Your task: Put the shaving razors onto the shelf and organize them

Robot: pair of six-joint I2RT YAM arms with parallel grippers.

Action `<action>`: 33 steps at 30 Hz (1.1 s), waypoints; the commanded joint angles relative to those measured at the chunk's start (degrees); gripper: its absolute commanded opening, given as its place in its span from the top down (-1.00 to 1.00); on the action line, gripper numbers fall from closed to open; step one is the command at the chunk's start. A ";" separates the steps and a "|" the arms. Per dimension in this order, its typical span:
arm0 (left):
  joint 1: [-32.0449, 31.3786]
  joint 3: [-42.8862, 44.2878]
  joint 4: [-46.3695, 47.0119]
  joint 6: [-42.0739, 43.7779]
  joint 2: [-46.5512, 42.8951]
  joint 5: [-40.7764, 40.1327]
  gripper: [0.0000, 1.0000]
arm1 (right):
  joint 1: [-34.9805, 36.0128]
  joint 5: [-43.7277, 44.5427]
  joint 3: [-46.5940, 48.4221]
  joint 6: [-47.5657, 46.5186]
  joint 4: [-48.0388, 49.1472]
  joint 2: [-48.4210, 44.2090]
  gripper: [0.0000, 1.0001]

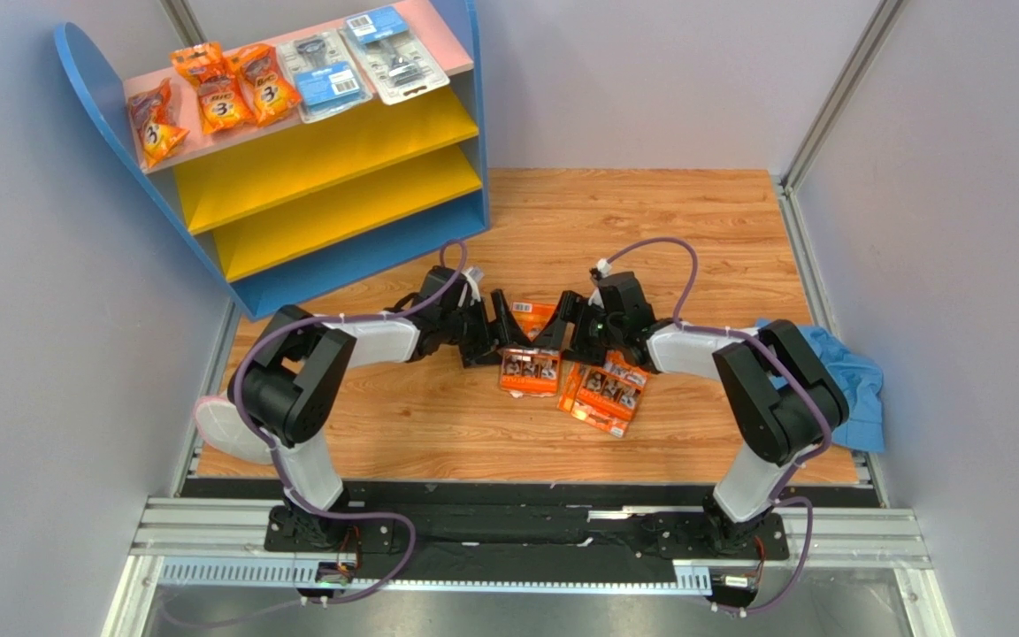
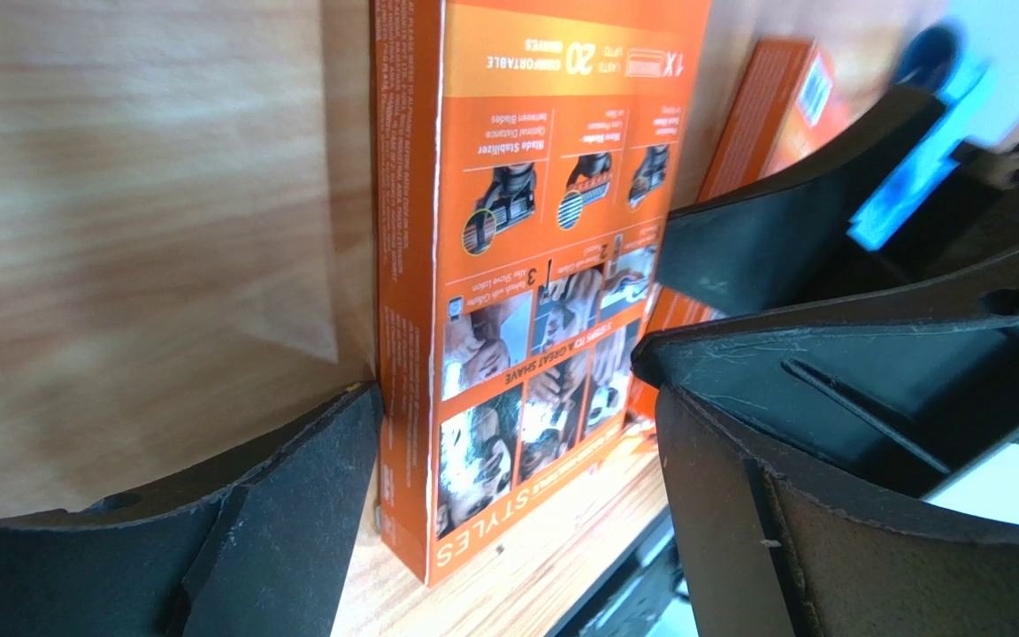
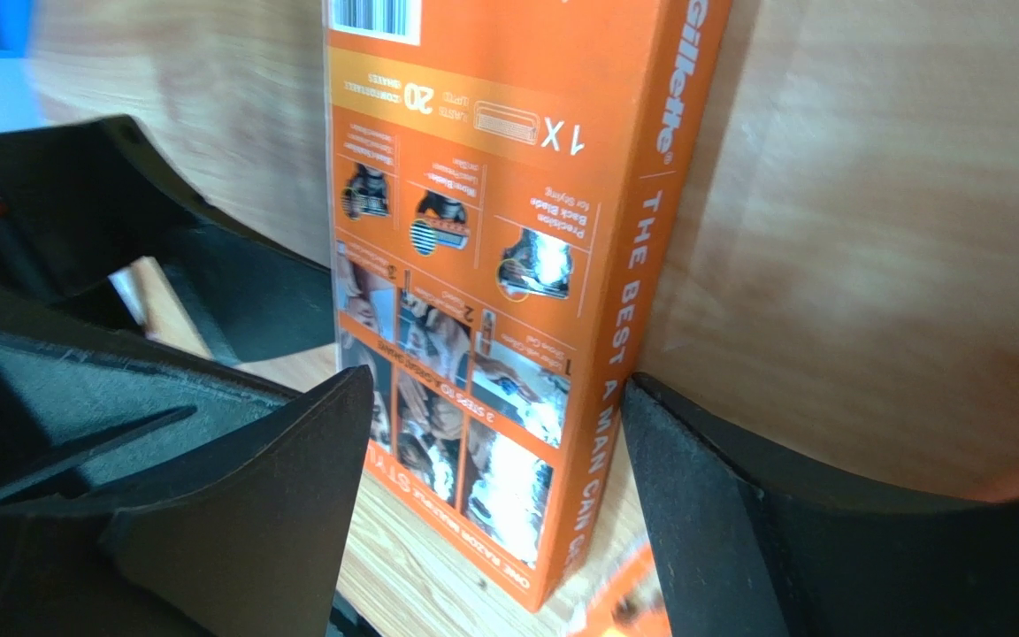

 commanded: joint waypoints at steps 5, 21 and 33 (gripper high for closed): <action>1.50 -6.46 15.50 -7.90 7.09 -1.04 -0.70 | 0.73 -8.42 -7.38 9.29 22.29 5.37 -0.47; -0.08 -8.49 29.85 -13.54 11.05 6.96 -0.62 | 0.73 -12.03 -13.02 16.41 39.44 5.01 -0.37; -5.52 -11.92 30.29 -14.50 8.16 7.75 -0.60 | 0.64 -8.78 -15.48 17.47 43.41 2.38 -0.32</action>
